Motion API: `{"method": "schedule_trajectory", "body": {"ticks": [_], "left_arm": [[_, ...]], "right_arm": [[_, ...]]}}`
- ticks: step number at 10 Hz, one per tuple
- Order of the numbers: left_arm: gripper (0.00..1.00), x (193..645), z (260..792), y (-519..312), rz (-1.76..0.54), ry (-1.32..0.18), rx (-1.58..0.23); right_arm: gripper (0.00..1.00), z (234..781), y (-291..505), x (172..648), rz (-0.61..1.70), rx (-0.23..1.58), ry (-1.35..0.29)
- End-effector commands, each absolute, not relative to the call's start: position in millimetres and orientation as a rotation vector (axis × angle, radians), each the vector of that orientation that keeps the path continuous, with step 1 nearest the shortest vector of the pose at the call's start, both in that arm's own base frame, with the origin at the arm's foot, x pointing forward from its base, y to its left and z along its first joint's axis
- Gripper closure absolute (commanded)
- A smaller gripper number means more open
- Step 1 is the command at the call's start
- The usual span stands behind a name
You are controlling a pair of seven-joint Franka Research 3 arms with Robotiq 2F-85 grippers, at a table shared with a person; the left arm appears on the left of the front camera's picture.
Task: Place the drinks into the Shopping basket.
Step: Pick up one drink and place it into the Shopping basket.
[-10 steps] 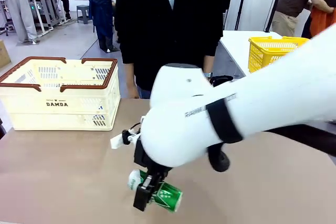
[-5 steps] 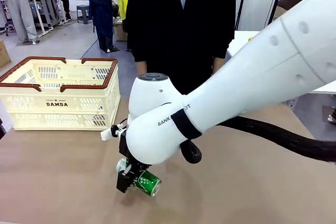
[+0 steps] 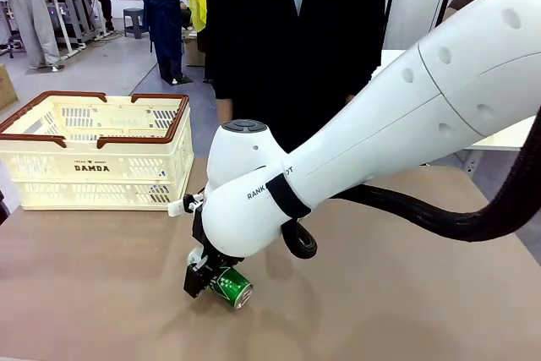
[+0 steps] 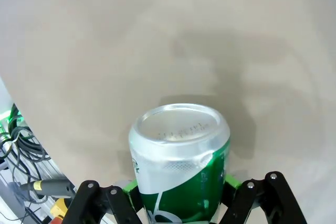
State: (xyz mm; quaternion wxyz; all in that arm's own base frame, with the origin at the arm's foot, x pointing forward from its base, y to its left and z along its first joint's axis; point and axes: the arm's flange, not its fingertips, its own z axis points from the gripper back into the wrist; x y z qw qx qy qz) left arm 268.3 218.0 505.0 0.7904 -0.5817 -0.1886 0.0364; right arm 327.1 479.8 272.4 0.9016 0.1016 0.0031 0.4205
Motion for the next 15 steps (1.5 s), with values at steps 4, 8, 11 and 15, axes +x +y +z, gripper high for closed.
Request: {"method": "schedule_trajectory", "body": {"ticks": [4,8,11,15], "left_arm": [[0.0,266.0,506.1,216.9,0.08,-0.401,-1.254],[0.0,266.0,506.1,216.9,0.08,-0.401,-1.254],[0.0,266.0,506.1,216.9,0.08,-0.401,-1.254],[0.0,266.0,506.1,216.9,0.08,-0.401,-1.254]], "right_arm": [[0.0,274.8,494.6,327.5,0.834,0.164,-0.025],[0.0,273.4,495.6,326.2,0.842,0.164,-0.023],[0.0,272.9,496.6,325.2,0.847,0.164,-0.018],[0.0,275.6,498.5,322.3,0.857,0.162,-0.023]]}}
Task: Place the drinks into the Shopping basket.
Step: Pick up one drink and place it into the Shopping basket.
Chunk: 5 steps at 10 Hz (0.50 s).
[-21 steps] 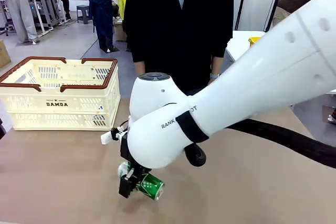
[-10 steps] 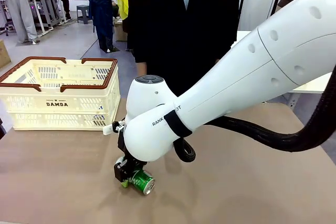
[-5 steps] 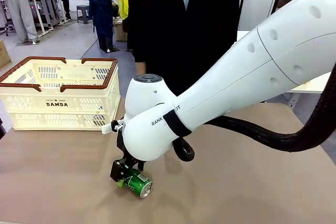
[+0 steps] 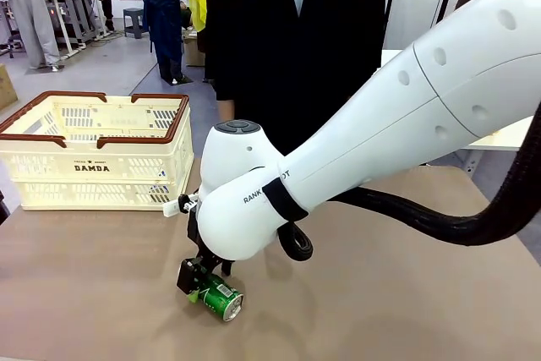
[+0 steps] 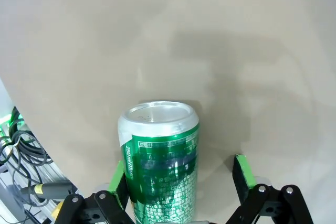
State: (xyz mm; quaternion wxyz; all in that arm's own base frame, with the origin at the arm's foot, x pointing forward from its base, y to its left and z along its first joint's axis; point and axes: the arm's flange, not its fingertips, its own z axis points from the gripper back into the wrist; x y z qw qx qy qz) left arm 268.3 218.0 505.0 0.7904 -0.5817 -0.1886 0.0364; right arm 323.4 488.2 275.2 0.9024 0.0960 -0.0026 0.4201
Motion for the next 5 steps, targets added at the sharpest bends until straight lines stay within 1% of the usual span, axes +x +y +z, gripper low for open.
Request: {"method": "schedule_trajectory", "body": {"ticks": [1,5], "left_arm": [[0.0,266.0,506.1,216.9,0.08,-0.401,-1.254],[0.0,266.0,506.1,216.9,0.08,-0.401,-1.254]], "right_arm": [[0.0,279.1,498.9,320.7,0.864,0.166,-0.023],[0.0,323.2,499.4,317.8,0.861,0.142,-0.057]]}}
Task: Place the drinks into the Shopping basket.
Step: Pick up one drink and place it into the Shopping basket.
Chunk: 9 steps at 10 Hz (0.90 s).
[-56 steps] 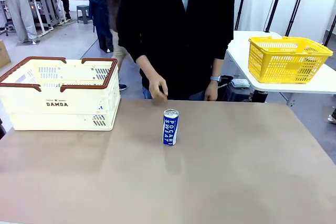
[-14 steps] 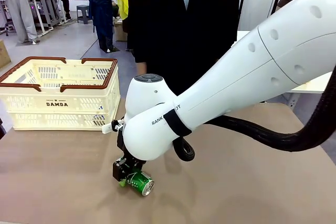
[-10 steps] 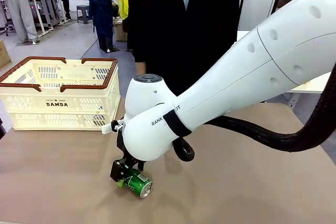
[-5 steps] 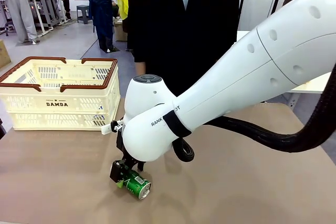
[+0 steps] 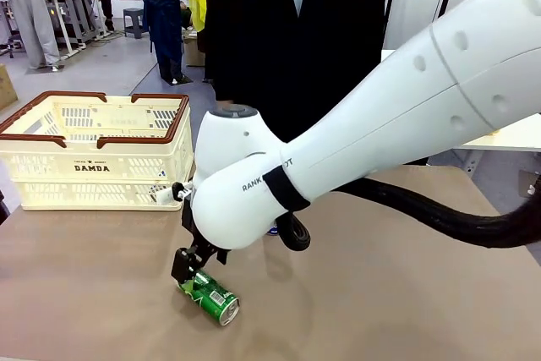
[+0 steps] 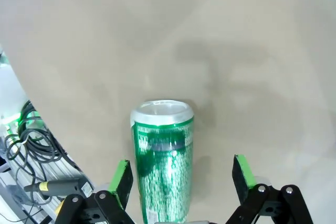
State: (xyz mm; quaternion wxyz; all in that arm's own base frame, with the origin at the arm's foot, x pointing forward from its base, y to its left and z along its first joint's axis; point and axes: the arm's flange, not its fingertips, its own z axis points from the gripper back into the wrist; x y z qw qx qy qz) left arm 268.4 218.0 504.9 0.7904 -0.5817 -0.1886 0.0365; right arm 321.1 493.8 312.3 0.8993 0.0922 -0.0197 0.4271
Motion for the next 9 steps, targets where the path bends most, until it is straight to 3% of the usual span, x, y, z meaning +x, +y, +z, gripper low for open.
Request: {"method": "schedule_trajectory", "body": {"ticks": [1,5,8,9], "left_arm": [[0.0,266.0,506.1,216.9,0.08,-0.401,-1.254],[0.0,266.0,506.1,216.9,0.08,-0.401,-1.254],[0.0,266.0,506.1,216.9,0.08,-0.401,-1.254],[0.0,266.0,506.1,216.9,0.08,-0.401,-1.254]], "right_arm": [[0.0,323.5,501.1,317.1,0.867,0.143,-0.057],[0.0,345.4,499.2,304.7,0.902,0.143,-0.065],[0.0,460.3,403.4,284.7,0.798,0.299,0.057],[0.0,476.4,360.7,279.6,0.744,0.376,0.127]]}}
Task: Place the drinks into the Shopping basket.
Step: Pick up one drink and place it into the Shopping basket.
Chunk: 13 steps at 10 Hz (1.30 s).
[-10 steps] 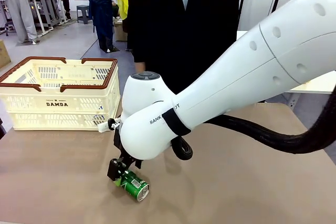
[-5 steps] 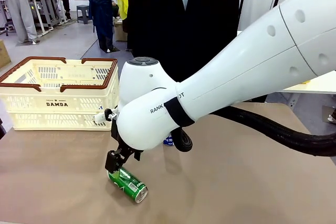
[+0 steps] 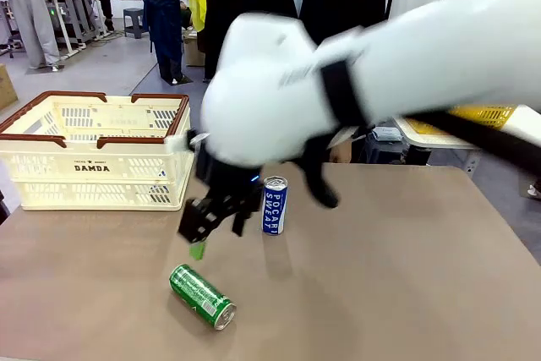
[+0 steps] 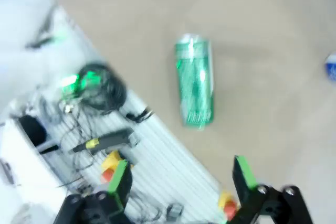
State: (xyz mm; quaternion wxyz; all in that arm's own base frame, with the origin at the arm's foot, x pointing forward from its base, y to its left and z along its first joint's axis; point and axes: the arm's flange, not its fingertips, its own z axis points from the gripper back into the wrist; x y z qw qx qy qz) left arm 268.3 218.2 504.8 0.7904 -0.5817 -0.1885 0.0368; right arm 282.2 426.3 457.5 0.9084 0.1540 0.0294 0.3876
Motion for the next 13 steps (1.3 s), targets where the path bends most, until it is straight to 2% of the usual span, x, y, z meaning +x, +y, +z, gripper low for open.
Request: {"method": "schedule_trajectory", "body": {"ticks": [1,4,6,7,8,10,11,12,13], "left_arm": [[0.0,266.0,506.1,216.9,0.08,-0.401,-1.254],[0.0,266.0,506.1,216.9,0.08,-0.401,-1.254],[0.0,266.0,506.1,216.9,0.08,-0.401,-1.254],[0.0,266.0,506.1,216.9,0.08,-0.401,-1.254],[0.0,266.0,506.1,216.9,0.08,-0.401,-1.254],[0.0,266.0,506.1,216.9,0.08,-0.401,-1.254],[0.0,266.0,506.1,216.9,0.08,-0.401,-1.254],[0.0,266.0,506.1,216.9,0.08,-0.401,-1.254],[0.0,266.0,506.1,216.9,0.08,-0.401,-1.254]], "right_arm": [[0.0,478.7,310.2,272.3,0.706,0.499,0.161],[0.0,471.5,157.3,246.1,0.541,0.933,0.139],[0.0,458.8,61.1,219.6,0.486,1.259,0.015],[0.0,448.9,22.3,208.6,0.355,1.386,-0.109],[0.0,436.3,-13.3,201.1,0.163,1.438,-0.279],[0.0,400.8,-65.3,177.9,0.036,1.53,-0.41],[0.0,382.0,-74.2,174.9,-0.031,1.469,-0.42],[0.0,368.2,-63.8,184.1,0.02,1.349,-0.407],[0.0,452.4,-138.3,223.5,-0.024,1.481,-0.367]]}}
